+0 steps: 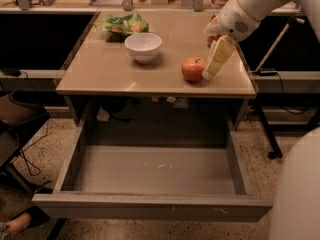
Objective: Place apple into top drawer
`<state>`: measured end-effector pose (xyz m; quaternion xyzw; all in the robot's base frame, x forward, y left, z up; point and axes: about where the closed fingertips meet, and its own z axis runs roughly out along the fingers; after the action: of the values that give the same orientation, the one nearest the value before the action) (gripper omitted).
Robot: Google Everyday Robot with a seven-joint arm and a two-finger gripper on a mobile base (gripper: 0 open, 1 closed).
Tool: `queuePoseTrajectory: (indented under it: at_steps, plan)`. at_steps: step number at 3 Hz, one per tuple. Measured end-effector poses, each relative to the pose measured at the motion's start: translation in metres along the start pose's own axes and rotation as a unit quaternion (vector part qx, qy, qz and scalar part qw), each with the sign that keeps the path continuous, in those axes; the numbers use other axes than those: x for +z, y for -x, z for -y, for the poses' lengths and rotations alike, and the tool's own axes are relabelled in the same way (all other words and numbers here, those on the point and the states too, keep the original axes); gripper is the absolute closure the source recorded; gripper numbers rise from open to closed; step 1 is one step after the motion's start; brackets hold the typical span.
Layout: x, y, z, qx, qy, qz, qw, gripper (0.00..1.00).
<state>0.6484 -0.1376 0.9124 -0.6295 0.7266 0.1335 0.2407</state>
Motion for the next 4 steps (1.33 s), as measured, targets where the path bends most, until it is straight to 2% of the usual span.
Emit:
queuePoseTrajectory:
  at_steps: [1, 2, 4]
  plan:
    - [0.007, -0.002, 0.004, 0.002, 0.0, 0.001, 1.0, 0.0]
    - [0.012, -0.006, 0.005, 0.012, -0.007, -0.016, 0.9998, 0.0]
    - [0.088, -0.011, 0.006, 0.002, 0.045, -0.033, 0.9984, 0.0]
